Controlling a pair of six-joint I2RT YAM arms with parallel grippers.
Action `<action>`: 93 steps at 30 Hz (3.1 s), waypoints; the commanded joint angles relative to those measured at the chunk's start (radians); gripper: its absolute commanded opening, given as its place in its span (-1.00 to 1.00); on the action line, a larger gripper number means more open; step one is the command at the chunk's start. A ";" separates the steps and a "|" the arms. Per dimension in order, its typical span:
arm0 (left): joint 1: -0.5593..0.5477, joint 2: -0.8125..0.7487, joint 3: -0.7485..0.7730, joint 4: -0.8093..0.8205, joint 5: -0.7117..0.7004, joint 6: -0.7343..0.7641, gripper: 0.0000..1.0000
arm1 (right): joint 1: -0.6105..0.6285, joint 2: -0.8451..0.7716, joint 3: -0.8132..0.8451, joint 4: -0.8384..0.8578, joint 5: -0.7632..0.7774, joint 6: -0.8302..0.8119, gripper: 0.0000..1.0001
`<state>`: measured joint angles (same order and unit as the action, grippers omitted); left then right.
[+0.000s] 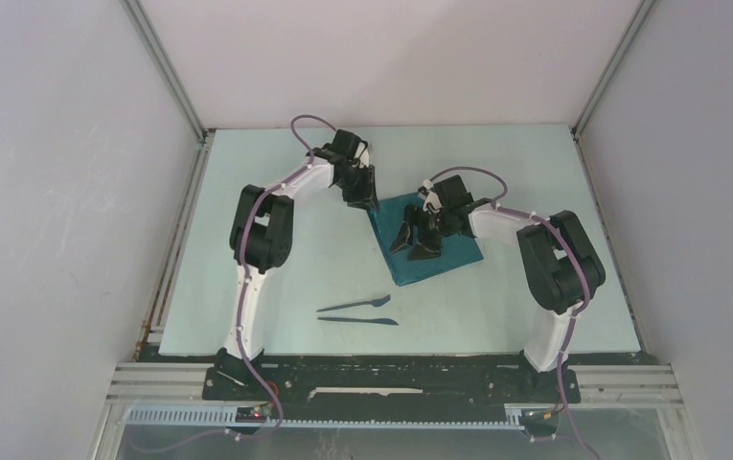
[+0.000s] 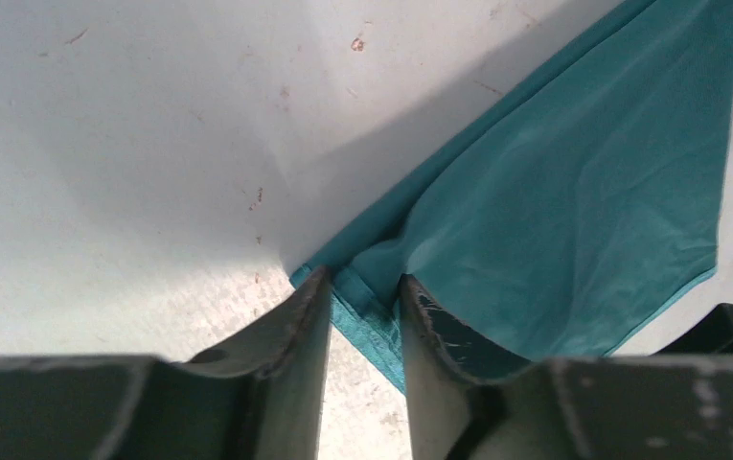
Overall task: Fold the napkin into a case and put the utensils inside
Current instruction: Smooth out the square-folded napkin at the center of the board.
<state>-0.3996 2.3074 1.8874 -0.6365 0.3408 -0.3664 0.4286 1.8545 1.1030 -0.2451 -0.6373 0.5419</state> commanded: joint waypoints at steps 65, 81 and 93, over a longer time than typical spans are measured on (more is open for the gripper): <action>0.025 -0.089 -0.205 0.295 0.125 -0.295 -0.66 | 0.040 0.050 0.004 0.183 -0.189 0.125 0.51; 0.058 -0.093 -0.306 0.243 0.011 -0.216 -0.66 | 0.040 0.020 -0.096 0.119 -0.128 0.070 0.50; 0.053 -0.173 -0.191 0.160 0.083 -0.185 -0.23 | -0.118 -0.149 -0.050 -0.073 -0.034 -0.031 0.52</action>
<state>-0.3473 2.2154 1.6424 -0.4370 0.4034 -0.5758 0.4179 1.7973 1.0153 -0.2272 -0.7269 0.5804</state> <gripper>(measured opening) 0.357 0.760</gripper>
